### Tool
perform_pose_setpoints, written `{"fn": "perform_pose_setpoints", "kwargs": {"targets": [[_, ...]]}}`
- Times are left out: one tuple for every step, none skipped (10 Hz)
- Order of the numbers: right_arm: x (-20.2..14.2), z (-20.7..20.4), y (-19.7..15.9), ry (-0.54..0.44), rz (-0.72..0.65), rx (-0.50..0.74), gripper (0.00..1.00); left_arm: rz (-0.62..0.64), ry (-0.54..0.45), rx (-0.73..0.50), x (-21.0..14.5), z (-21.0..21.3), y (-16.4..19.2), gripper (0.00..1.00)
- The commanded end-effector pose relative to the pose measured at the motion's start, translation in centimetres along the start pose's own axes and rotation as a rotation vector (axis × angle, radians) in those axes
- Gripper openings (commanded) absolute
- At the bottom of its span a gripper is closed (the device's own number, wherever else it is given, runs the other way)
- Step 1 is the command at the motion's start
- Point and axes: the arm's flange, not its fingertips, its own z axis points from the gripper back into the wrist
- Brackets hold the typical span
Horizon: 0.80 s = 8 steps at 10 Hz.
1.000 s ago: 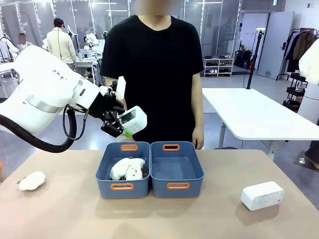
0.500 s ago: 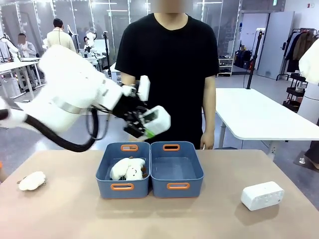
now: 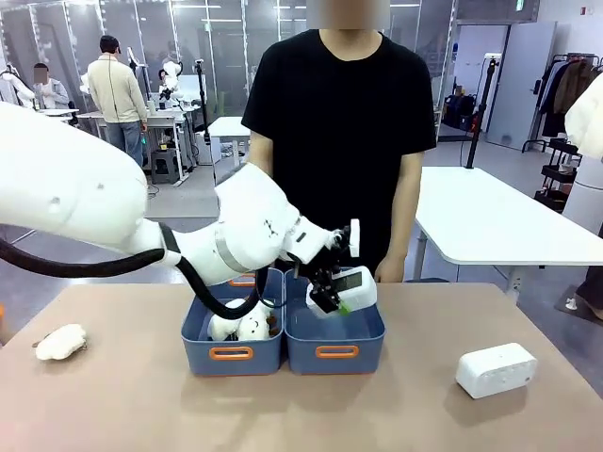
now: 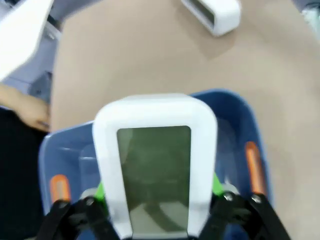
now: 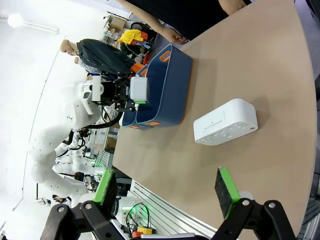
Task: Sort the digital clocks into the basket.
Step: Pick up the Digital clock from the table and place it into the empty Plastic storage basket.
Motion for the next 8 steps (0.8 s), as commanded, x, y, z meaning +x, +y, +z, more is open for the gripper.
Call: {"fn": "perform_pose_setpoints", "kwargs": {"targets": [[0.0,0.1,0.1,-0.005,0.011,0.008,1.0,0.04,0.106,0.013,1.5,-0.1,1.8,1.0],[0.0,0.1,0.1,-0.005,0.011,0.008,1.0,0.078,0.141,-0.015,1.3,-0.5,2.1,1.0],[0.0,0.1,0.1,-0.005,0.011,0.008,1.0,0.101,0.153,-0.028,1.2,-0.5,2.1,1.0],[0.0,0.1,0.1,-0.005,0.011,0.008,1.0,0.091,0.144,-0.016,1.4,-0.2,2.1,1.0],[0.0,0.1,0.1,-0.005,0.011,0.008,1.0,0.087,0.129,-0.005,1.4,0.3,2.0,1.0],[0.0,0.1,0.1,-0.005,0.011,0.008,1.0,0.081,0.108,-0.003,1.2,0.9,1.8,1.0],[0.0,0.1,0.1,-0.005,0.011,0.008,1.0,0.052,0.061,-0.042,1.0,1.4,0.8,1.0],[0.0,0.1,0.1,-0.005,0.011,0.008,1.0,0.083,0.132,0.012,1.4,0.4,1.9,1.0]]}}
